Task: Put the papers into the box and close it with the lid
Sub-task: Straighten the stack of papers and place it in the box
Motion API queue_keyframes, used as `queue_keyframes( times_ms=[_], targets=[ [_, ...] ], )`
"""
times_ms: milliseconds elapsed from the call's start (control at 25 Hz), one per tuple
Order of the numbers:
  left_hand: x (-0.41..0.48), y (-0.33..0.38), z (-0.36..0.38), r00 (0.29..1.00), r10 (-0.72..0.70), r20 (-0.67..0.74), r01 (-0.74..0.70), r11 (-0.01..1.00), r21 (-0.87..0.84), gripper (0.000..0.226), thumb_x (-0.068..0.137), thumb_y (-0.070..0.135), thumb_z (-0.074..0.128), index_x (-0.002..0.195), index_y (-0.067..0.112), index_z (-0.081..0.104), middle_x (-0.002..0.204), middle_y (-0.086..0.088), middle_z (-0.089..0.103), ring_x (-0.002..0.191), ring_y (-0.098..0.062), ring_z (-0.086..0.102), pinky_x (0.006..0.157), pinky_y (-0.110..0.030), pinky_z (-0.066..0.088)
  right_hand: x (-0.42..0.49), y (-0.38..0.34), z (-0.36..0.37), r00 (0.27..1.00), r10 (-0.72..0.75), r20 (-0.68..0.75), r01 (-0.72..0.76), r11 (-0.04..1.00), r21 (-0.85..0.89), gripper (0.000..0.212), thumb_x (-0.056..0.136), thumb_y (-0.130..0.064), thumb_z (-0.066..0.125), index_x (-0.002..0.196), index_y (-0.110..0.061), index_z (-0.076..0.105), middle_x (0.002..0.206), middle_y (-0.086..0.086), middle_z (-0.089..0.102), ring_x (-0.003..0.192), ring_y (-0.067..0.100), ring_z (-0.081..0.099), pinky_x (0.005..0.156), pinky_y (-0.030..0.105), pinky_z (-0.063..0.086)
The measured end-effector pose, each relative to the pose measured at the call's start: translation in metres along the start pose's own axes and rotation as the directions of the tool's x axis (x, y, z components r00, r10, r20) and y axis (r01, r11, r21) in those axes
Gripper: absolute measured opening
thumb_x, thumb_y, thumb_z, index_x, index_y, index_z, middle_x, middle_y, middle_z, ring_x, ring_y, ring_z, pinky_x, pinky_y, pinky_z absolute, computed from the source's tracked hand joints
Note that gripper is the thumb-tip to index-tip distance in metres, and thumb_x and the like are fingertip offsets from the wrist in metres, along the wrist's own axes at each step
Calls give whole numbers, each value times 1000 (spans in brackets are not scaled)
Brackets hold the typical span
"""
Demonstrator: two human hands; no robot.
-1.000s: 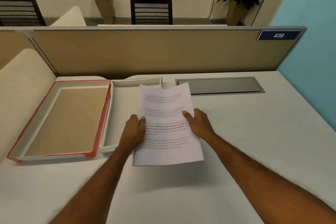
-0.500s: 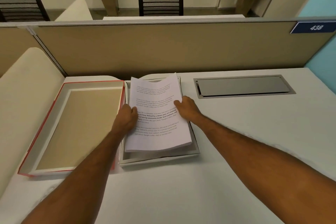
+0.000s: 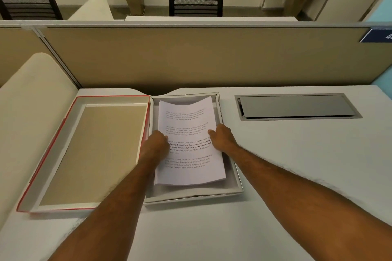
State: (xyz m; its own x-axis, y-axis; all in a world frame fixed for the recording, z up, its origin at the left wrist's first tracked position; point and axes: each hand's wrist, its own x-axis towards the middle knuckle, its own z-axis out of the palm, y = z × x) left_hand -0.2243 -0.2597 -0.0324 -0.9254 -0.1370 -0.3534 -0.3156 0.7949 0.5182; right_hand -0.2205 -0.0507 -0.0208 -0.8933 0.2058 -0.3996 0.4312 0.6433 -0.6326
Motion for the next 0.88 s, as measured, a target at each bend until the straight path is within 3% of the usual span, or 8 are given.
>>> queue_keyframes(
  times_ms=[160,320,440,520,560,680,800,880],
  targets=[
    [0,-2,5,999,-34,-26,37,992,120,14,99,24,47,95,10,48,89,-5,56,63,-14,49,62,-31,43,-1,-3,1,999,18,30,-17,999,-27,24,95,-13,50,109,5,58,116,20,66,84,22,56,66,27,45],
    [-7,2,2,996,-78,-33,80,994,76,13,96,19,51,89,10,47,80,-2,52,56,-11,45,50,-25,37,-9,-10,1,993,47,105,-57,994,90,28,89,-12,56,113,4,59,116,19,68,84,23,60,55,20,45],
    [-18,8,0,995,-88,-41,88,996,5,17,94,23,57,91,9,47,87,-3,53,55,-9,42,45,-22,31,-18,-13,1,989,58,139,-72,993,94,67,88,-18,64,142,5,31,130,17,60,110,28,62,78,28,53],
    [-28,11,1,996,-84,-36,82,996,-37,26,92,25,63,106,7,50,93,-3,55,60,-9,46,49,-21,34,-28,-15,5,986,52,158,-57,998,25,97,86,-25,68,150,5,2,144,19,47,129,31,50,101,34,48],
    [-35,12,1,996,-82,-30,81,995,-54,35,91,26,64,115,6,49,99,-5,58,67,-13,53,55,-22,39,-33,-16,7,989,27,144,-23,999,-29,102,86,-29,69,151,5,-2,149,20,40,135,33,43,108,39,44],
    [-52,15,3,995,1,-95,1,1000,23,54,88,28,66,131,7,40,124,-10,62,103,-30,65,76,-33,48,-50,-15,11,992,-124,22,126,968,-219,86,83,-36,69,146,-1,22,144,21,41,131,34,44,107,43,44],
    [-67,5,4,941,265,-211,-237,960,148,56,88,38,64,133,13,44,131,-8,61,112,-29,63,91,-40,52,-67,-16,12,945,-324,-34,294,893,-341,68,83,-42,66,137,-9,39,133,15,51,118,29,53,96,42,51],
    [-76,-11,2,902,355,-245,-308,928,211,62,87,48,61,138,16,43,138,-7,57,119,-28,59,97,-43,49,-79,-20,18,923,-384,-33,348,867,-356,66,83,-45,66,136,-14,41,133,11,53,116,26,54,93,39,51]
  ],
)
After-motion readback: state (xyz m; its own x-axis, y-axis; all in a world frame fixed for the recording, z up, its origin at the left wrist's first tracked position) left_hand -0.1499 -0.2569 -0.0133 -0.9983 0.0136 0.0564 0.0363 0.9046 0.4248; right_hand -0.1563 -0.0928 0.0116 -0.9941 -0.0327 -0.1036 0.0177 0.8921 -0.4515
